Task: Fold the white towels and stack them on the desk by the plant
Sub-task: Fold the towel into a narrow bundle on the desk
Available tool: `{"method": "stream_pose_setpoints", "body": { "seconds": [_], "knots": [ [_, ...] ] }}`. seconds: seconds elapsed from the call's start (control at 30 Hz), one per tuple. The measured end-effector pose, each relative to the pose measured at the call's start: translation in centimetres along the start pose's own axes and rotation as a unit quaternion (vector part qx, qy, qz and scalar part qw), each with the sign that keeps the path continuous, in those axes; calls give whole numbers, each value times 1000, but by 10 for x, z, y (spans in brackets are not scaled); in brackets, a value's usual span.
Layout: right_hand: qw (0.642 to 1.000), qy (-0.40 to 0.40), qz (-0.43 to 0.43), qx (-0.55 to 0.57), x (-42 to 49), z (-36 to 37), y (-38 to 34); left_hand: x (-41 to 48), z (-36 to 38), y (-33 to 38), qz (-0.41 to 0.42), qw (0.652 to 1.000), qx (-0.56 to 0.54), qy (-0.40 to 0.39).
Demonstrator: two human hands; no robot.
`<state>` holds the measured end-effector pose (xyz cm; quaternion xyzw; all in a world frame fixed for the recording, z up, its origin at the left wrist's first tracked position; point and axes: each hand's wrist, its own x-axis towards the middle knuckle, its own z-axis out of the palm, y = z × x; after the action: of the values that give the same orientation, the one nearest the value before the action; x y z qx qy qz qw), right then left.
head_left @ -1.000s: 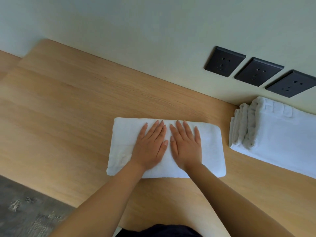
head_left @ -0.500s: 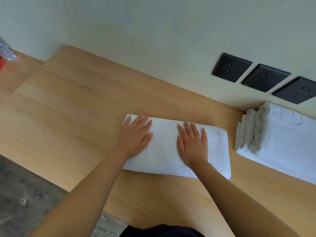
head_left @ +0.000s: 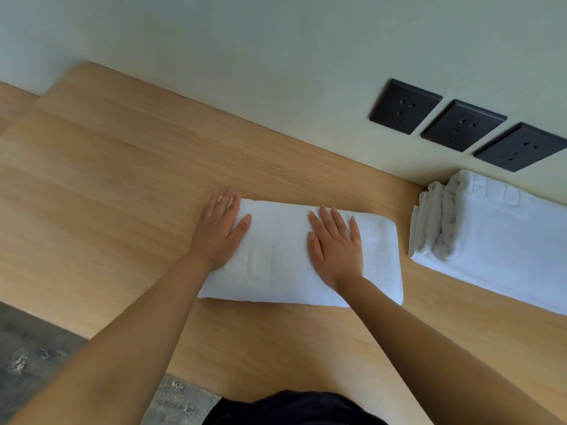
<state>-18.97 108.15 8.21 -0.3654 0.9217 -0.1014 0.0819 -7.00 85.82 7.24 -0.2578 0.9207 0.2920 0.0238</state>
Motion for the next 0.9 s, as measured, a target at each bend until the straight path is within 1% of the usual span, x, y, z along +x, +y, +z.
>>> {"method": "stream_pose_setpoints", "body": {
  "seconds": [0.03,0.07,0.1,0.13,0.17,0.2,0.23,0.27,0.3,0.37,0.4,0.43,0.47,0.5,0.57,0.6,0.67,0.7,0.77,0.83,0.9],
  "knots": [
    [998,-1,15,55,-2,-5,-1,-1,-2,5,-9,1000,19,-3],
    [988,1,48,147,-6,-14,-4,-5,-5,14,-23,1000,15,1],
    [959,16,96,268,-12,-28,-9,-13,-8,26,-40,998,-41,14],
    [908,26,140,395,-22,-40,-16,-26,-10,44,-69,984,-158,35],
    [852,32,177,491,-33,-50,-22,-43,-13,63,-99,944,-310,51],
    [812,22,211,543,-45,-57,-25,-62,-14,82,-112,891,-437,59],
    [786,-13,244,567,-58,-60,-28,-80,-12,98,-117,854,-504,55],
    [765,-70,281,575,-70,-61,-29,-97,-5,109,-131,840,-526,33],
    [745,-141,317,570,-81,-57,-29,-111,2,117,-159,827,-539,-11],
    [702,-271,360,551,-98,-43,-27,-127,24,121,-252,793,-541,-121],
    [675,-313,374,553,-103,-35,-26,-130,36,118,-290,778,-531,-168],
    [639,-335,389,574,-106,-29,-28,-132,45,115,-322,763,-522,-204],
    [600,-337,408,599,-108,-23,-29,-132,52,111,-345,746,-525,-221],
    [563,-329,427,626,-107,-20,-32,-130,57,107,-362,730,-537,-219],
    [524,-295,452,659,-100,-20,-40,-122,62,103,-379,708,-565,-191],
    [505,-269,467,674,-96,-21,-44,-117,64,103,-386,690,-588,-170],
    [461,-216,493,705,-87,-25,-52,-109,66,110,-397,637,-651,-116],
    [444,-191,505,716,-83,-26,-55,-106,69,114,-397,616,-675,-84],
    [406,-137,518,740,-78,-24,-60,-102,76,118,-397,594,-699,-27],
    [386,-85,525,754,-73,-19,-63,-100,81,117,-401,578,-711,-2],
    [377,-52,526,761,-71,-12,-66,-100,81,113,-403,566,-719,-8]
  ]
}}
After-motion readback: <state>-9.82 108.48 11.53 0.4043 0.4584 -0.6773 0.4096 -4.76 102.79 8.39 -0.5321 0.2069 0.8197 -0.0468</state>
